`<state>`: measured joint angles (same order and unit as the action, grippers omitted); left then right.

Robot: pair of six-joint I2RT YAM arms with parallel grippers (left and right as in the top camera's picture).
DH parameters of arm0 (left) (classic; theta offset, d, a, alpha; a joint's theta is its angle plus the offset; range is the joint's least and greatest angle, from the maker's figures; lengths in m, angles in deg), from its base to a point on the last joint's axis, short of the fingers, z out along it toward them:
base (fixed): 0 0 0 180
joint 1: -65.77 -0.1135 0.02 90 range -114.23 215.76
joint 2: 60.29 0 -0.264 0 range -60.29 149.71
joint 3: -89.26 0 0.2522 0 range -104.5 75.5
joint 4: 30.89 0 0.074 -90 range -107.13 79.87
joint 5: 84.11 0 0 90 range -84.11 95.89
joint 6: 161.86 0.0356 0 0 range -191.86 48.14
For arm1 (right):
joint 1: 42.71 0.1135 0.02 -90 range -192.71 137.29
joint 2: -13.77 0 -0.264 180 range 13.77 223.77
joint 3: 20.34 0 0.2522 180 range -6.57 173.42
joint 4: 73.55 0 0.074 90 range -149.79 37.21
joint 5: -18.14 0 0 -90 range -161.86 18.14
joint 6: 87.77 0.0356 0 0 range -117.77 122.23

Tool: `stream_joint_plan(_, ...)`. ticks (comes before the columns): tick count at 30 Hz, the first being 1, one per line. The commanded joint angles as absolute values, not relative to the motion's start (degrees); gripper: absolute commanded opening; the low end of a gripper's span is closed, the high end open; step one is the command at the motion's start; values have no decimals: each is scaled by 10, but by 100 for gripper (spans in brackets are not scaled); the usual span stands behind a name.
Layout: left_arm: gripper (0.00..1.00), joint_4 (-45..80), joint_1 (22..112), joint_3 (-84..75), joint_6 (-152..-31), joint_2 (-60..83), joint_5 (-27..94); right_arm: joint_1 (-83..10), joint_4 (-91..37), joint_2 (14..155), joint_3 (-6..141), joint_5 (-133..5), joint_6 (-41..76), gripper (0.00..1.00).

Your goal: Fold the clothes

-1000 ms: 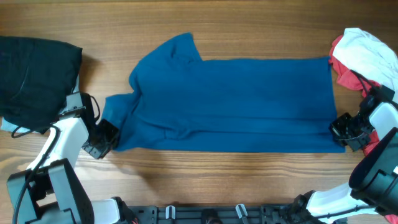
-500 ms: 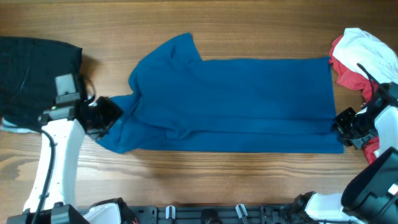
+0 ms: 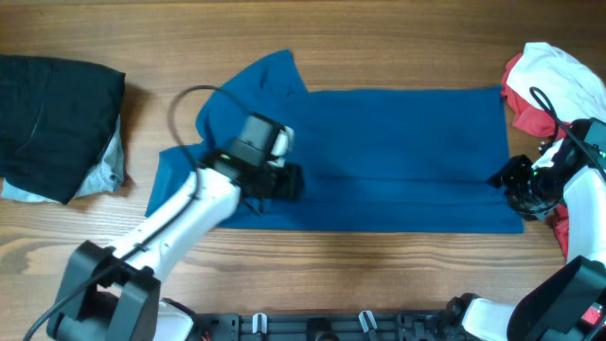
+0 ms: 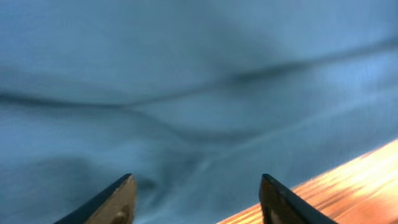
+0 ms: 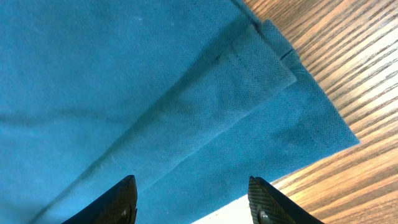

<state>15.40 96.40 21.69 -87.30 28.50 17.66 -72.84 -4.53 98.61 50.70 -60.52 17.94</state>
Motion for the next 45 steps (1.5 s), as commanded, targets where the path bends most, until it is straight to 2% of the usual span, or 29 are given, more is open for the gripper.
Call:
stream_joint_plan(1, 66, 139, 1016, 216, -810, 292, 117, -727, -42, 979, 514, -598, 172, 58)
stream_joint_plan(9, 64, 130, 1048, 216, -795, 381, 68, -727, -34, 979, 514, -598, 166, 57)
stream_joint_plan(14, 54, 129, 1048, 216, -793, 394, 35, -727, -33, 980, 514, -600, 166, 57)
stream_joint_plan(18, 31, 119, 1048, 216, -794, 394, 23, -727, -34, 981, 514, -612, 168, 52)
stream_joint_plan(21, 4, 114, 1048, 215, -798, 393, 15, -727, -46, 993, 509, -633, 178, 49)
stream_joint_plan(32, 6, 94, 1021, 202, -813, 368, 12, -727, -108, 1092, 452, -633, 191, 45)
stream_joint_plan(36, 13, 48, 1004, 202, -832, 368, 19, -727, -133, 1109, 432, -650, 204, 45)
stream_joint_plan(41, 14, -18, 1004, 202, -832, 368, -5, -727, -137, 1112, 432, -659, 205, 45)
stream_joint_plan(42, 16, -29, 1003, 202, -832, 368, -17, -727, -137, 1112, 432, -661, 205, 45)
stream_joint_plan(45, 42, -25, 992, 202, -832, 368, -32, -727, -144, 1112, 432, -661, 205, 45)
